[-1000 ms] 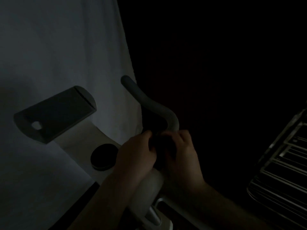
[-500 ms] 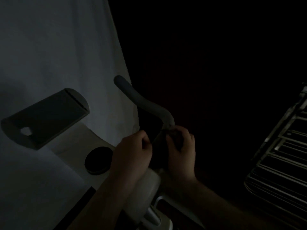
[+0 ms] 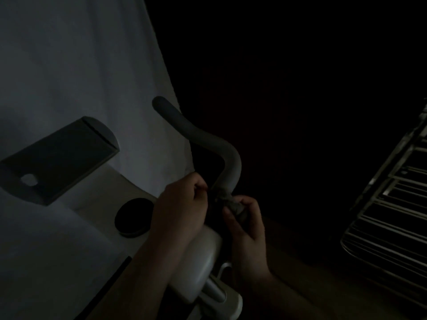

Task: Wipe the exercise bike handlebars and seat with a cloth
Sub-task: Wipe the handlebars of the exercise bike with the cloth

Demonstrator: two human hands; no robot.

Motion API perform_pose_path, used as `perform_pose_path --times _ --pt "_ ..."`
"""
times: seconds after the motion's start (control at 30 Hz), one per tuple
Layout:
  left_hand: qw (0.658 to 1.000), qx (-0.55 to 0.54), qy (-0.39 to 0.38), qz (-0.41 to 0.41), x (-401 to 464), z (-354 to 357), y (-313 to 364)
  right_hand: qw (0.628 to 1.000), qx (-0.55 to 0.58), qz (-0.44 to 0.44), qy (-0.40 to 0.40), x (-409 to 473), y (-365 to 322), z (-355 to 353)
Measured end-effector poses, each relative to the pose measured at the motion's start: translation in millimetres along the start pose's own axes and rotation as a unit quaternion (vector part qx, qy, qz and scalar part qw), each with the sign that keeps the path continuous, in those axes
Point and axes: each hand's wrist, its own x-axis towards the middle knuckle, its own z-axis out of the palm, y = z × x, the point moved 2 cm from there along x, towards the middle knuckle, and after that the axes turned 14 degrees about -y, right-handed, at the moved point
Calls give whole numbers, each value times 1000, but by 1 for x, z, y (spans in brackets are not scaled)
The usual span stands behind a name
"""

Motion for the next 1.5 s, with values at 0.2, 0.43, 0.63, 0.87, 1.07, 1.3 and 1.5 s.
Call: perform_pose_path --times 0.2,0.43,0.63,0.87,1.07,1.3,1.5 --pt "1000 16 -17 12 -1 0 0 927 -356 -118 9 32 -19 -7" --pt "997 58 -33 27 1 4 1 832 -535 -112 -93 38 -34 -13" --pt "997 52 -32 50 -2 8 3 925 -357 -81 100 42 -19 -2" --pt "995 73 -33 62 1 10 3 980 -134 -44 138 59 -5 -14" --pt "993 90 -37 63 2 10 3 976 -133 51 164 95 -28 -30" --pt "996 59 -42 56 2 9 3 974 -196 20 115 72 -27 -31" --pt "997 7 -62 38 2 8 -1 894 -444 -49 41 55 -31 -13"
